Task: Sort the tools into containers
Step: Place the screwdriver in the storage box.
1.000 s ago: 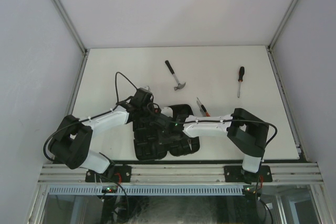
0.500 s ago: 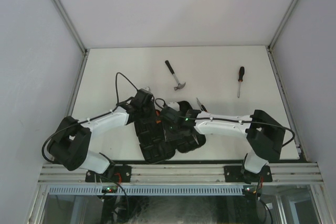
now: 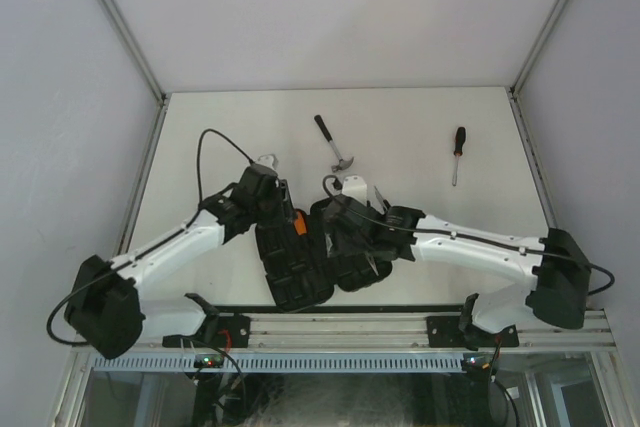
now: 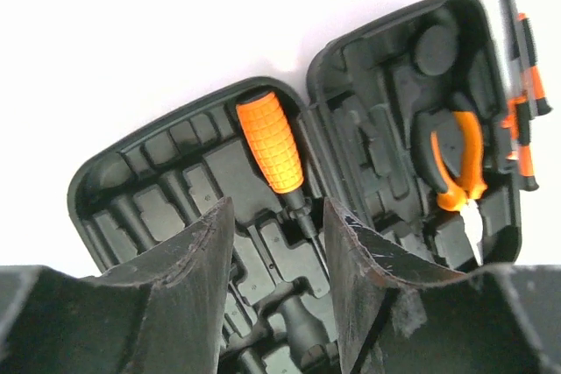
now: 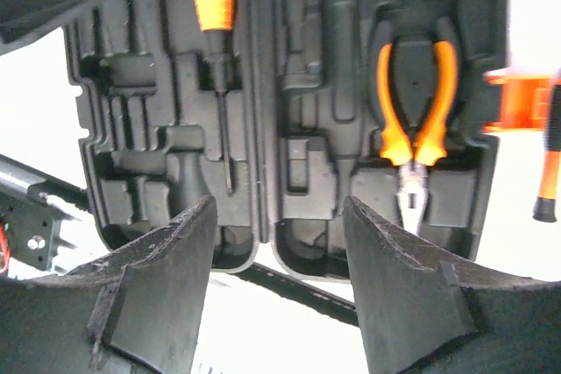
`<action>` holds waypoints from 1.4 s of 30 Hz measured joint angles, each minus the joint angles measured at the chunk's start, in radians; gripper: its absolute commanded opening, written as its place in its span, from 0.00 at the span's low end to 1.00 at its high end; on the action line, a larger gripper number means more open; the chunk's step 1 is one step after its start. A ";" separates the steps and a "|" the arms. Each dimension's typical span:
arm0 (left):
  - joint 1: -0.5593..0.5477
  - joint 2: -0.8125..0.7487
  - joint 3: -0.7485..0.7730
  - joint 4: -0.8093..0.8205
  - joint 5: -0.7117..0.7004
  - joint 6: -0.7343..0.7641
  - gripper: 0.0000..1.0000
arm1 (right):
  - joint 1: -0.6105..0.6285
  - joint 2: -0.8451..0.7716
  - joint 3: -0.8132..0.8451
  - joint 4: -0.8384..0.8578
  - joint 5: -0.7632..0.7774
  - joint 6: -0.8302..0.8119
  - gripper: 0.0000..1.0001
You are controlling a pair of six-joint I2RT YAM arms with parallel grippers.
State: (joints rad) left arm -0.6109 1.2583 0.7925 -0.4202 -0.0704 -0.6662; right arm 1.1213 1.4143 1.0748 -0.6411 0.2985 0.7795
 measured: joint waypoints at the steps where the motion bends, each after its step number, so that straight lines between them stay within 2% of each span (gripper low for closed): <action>1: 0.000 -0.028 0.004 -0.006 -0.007 0.009 0.50 | -0.002 -0.022 -0.008 -0.008 0.022 -0.003 0.60; 7: 0.001 -0.209 0.006 -0.028 -0.052 0.057 0.51 | -0.031 -0.134 -0.065 -0.034 0.143 -0.003 0.62; 11: 0.001 -0.336 -0.005 -0.039 -0.083 0.074 0.52 | -0.057 -0.277 -0.191 0.002 0.227 0.005 0.62; 16: 0.001 -0.484 -0.064 -0.069 -0.131 0.075 0.53 | -0.164 -0.440 -0.329 0.054 0.231 -0.007 0.64; 23: 0.001 -0.591 -0.141 -0.159 -0.169 0.060 0.53 | -0.361 -0.510 -0.379 0.068 0.120 -0.067 0.64; 31: 0.001 -0.605 -0.146 -0.204 -0.192 0.019 0.54 | -0.591 -0.449 -0.388 0.081 -0.156 -0.165 0.62; 39: 0.005 -0.540 -0.194 -0.232 -0.218 -0.061 0.57 | -0.636 -0.395 -0.393 0.109 -0.282 -0.226 0.62; 42: 0.018 -0.512 -0.224 -0.233 -0.214 -0.087 0.58 | -0.636 -0.365 -0.393 0.119 -0.313 -0.244 0.59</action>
State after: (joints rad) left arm -0.5930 0.7467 0.5686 -0.6537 -0.2848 -0.7528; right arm 0.4854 1.0492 0.6815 -0.5217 -0.0143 0.5354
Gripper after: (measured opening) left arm 0.570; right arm 0.613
